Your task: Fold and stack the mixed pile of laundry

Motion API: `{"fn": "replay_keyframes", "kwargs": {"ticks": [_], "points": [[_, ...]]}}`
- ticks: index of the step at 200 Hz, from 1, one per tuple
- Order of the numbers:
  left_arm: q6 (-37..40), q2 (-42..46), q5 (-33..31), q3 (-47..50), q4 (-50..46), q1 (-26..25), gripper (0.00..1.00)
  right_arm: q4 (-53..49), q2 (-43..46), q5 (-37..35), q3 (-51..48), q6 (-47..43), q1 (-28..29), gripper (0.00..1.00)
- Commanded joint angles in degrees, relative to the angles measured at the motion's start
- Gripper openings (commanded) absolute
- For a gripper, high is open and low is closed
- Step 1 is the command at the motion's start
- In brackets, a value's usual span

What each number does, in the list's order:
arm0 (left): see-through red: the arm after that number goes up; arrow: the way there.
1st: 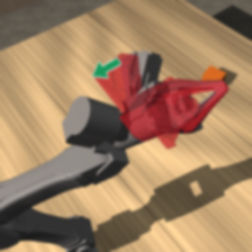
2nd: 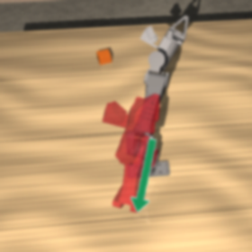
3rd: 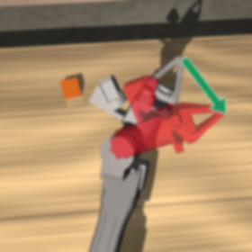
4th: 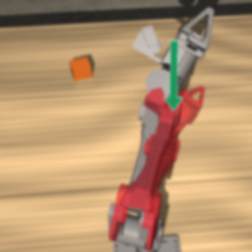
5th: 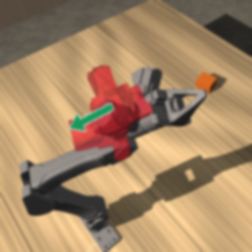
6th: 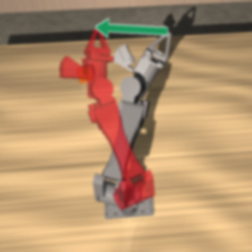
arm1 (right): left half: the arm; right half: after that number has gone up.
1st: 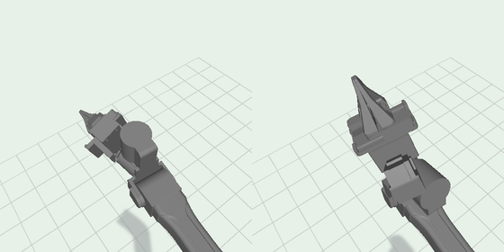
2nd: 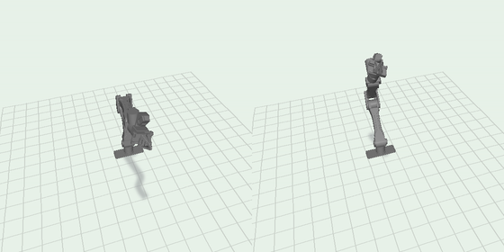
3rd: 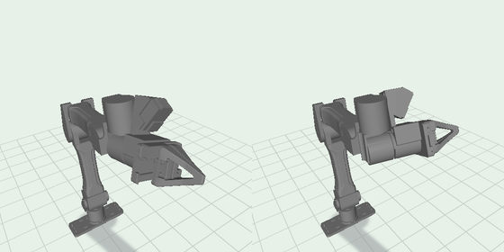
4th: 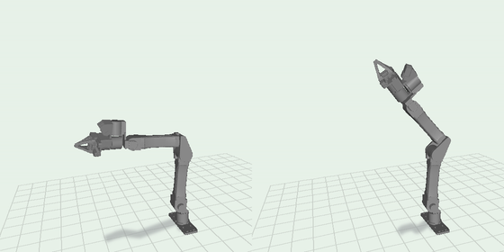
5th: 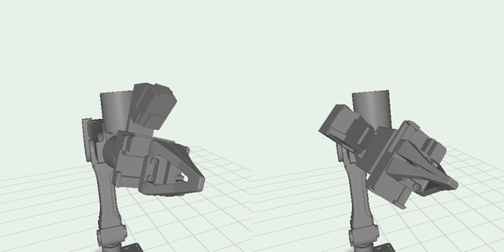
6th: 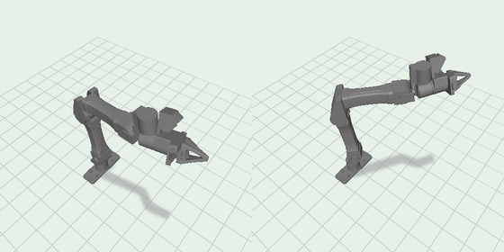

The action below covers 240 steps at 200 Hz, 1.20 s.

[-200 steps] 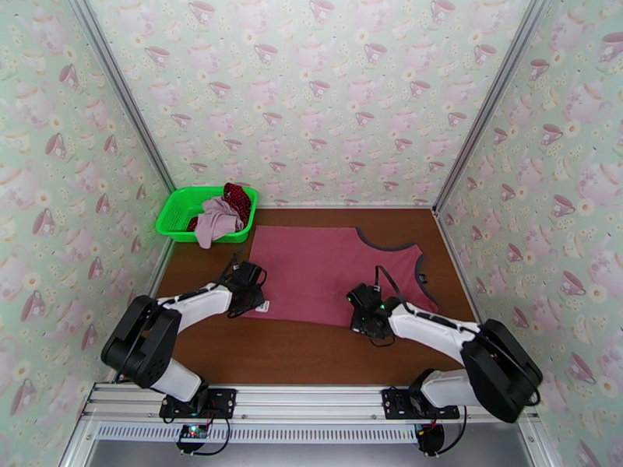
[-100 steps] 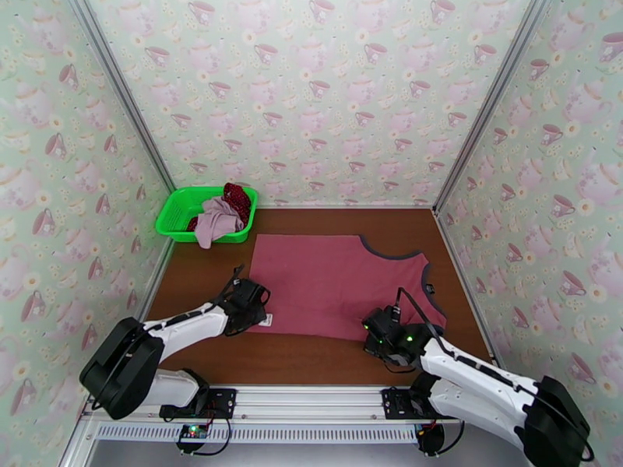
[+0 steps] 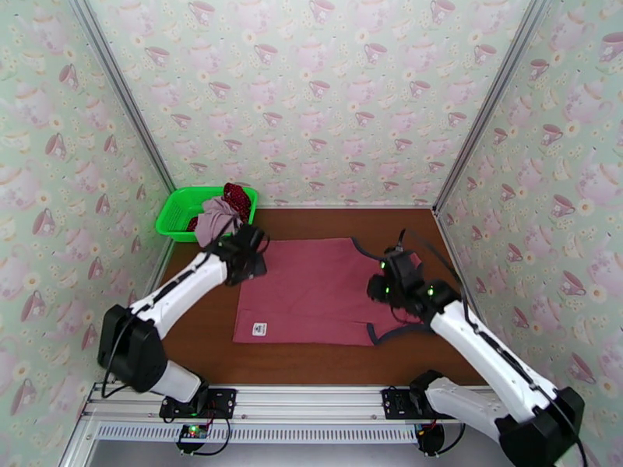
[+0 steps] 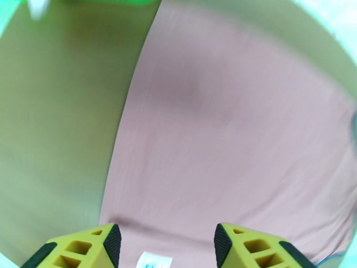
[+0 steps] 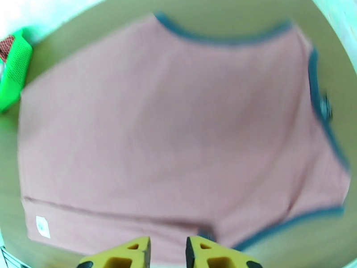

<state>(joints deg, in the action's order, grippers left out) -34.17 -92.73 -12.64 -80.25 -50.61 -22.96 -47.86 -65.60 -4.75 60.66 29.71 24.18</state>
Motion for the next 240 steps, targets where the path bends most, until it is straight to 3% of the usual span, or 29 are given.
{"fn": "replay_keyframes", "kwargs": {"ticks": [1, 16, 64, 104, 204, 240], "points": [[9.3, -10.1, 2.3, -9.4, -2.9, 2.6, 0.6, 4.3, -8.5, 9.6, 6.5, -14.1, -3.8, 0.24], [11.3, -17.1, 2.4, -16.2, -4.0, 3.8, 0.56, 5.9, -14.9, 14.2, 11.1, -17.4, -5.3, 0.21], [15.0, -31.8, 0.4, -28.0, -0.5, 6.5, 0.49, 9.1, -31.7, 17.5, 23.4, -22.9, -7.9, 0.18], [13.2, -37.0, -2.0, -31.5, 2.5, 7.7, 0.62, 8.4, -42.7, 20.9, 31.1, -25.5, -11.0, 0.21], [10.6, -42.0, -5.8, -29.3, 8.7, 7.8, 0.6, 10.6, -48.3, 23.8, 30.3, -27.2, -11.9, 0.2], [13.5, -40.9, -4.6, -26.2, 12.5, 7.5, 0.55, 11.2, -47.7, 24.5, 28.7, -27.0, -11.9, 0.2]]}}
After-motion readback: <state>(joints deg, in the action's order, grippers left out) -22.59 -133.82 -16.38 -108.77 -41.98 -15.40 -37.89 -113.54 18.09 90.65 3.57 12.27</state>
